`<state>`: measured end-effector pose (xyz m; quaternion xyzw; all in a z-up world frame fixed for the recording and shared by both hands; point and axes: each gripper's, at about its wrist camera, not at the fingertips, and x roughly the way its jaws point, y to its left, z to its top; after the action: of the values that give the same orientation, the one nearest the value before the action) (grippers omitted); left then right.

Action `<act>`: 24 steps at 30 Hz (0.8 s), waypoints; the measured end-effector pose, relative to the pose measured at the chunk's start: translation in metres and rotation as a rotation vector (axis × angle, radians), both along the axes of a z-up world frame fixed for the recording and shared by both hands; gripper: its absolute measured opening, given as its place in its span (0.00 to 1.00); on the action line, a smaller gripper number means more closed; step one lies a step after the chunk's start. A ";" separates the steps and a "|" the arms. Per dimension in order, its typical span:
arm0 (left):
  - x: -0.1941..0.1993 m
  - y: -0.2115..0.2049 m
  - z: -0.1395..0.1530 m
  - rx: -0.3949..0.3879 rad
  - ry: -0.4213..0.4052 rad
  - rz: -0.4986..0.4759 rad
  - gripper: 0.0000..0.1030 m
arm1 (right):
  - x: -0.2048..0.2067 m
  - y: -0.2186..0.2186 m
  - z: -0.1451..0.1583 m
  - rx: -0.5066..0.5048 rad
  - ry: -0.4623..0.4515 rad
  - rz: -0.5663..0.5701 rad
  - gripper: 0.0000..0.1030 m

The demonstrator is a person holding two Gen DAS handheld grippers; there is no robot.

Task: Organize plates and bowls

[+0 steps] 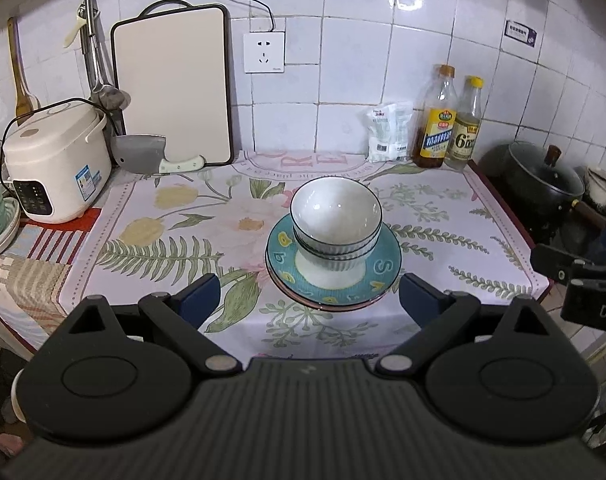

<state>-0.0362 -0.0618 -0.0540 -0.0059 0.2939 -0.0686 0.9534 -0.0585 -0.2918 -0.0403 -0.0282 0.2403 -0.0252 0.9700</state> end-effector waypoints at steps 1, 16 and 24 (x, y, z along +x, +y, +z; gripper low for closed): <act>-0.001 -0.001 -0.001 0.005 0.003 0.000 0.94 | -0.001 0.001 -0.001 -0.008 -0.005 0.002 0.97; -0.008 -0.003 -0.011 0.008 -0.030 0.008 0.94 | -0.016 0.013 -0.010 -0.102 -0.081 0.000 0.97; -0.013 -0.005 -0.019 0.023 -0.061 0.033 0.94 | -0.022 0.013 -0.016 -0.090 -0.082 0.006 0.97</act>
<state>-0.0492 -0.0665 -0.0732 0.0024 0.2655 -0.0498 0.9628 -0.0801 -0.2789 -0.0561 -0.0715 0.1988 -0.0341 0.9768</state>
